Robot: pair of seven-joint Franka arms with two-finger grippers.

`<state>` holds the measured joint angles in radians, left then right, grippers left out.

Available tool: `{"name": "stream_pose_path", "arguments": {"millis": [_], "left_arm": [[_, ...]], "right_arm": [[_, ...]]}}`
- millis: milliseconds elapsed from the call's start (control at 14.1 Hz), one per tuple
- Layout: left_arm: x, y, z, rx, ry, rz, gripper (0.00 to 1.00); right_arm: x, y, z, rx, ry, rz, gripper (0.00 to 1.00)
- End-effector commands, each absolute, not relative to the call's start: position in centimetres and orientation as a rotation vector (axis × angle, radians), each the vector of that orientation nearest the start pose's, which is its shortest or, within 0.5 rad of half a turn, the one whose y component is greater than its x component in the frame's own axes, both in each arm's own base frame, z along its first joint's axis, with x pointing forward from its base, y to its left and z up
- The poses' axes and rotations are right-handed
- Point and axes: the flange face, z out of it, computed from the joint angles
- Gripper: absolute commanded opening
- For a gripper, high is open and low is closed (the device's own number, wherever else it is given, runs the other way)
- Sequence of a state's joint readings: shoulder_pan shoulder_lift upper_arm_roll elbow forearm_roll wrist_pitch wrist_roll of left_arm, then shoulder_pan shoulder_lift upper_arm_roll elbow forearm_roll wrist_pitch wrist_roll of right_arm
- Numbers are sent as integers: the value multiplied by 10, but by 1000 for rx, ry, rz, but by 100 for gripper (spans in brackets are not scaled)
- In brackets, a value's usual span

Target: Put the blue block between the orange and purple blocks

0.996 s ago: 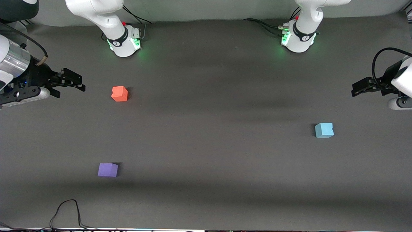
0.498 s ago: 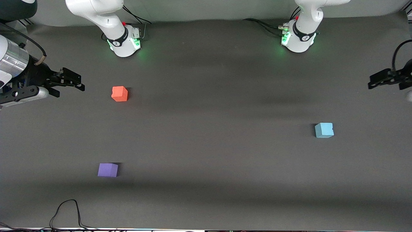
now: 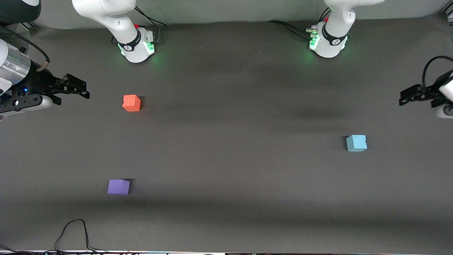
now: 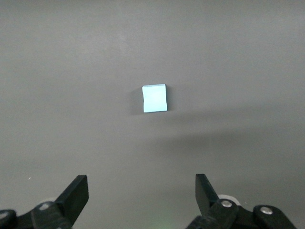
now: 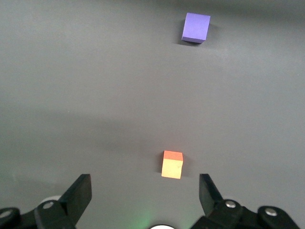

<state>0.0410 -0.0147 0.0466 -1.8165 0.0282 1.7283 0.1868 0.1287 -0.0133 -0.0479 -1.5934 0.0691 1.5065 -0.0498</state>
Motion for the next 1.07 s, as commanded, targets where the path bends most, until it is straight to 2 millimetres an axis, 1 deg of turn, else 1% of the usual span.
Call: {"name": "stream_pose_path", "arguments": {"millis": [0, 71, 142, 214, 356, 641, 854, 996], "left_arm": [[535, 48, 473, -3105, 209, 74, 100], [533, 46, 443, -3104, 218, 46, 100], [530, 46, 409, -3104, 220, 19, 100], [529, 45, 384, -3102, 227, 19, 100], [537, 45, 345, -3102, 235, 48, 100], [546, 46, 285, -3097, 243, 20, 100], [551, 47, 250, -3093, 245, -1, 100], [554, 43, 223, -3090, 254, -32, 100]], "right_arm": [[536, 42, 625, -3076, -201, 128, 100], [539, 41, 623, -3079, -198, 119, 100], [542, 35, 624, -3072, -182, 111, 100], [545, 30, 627, -3068, -163, 98, 100], [545, 30, 630, -3069, -164, 96, 100], [547, 32, 631, -3070, -143, 90, 100], [550, 35, 629, -3069, -152, 94, 100], [550, 39, 626, -3068, -161, 102, 100]]}}
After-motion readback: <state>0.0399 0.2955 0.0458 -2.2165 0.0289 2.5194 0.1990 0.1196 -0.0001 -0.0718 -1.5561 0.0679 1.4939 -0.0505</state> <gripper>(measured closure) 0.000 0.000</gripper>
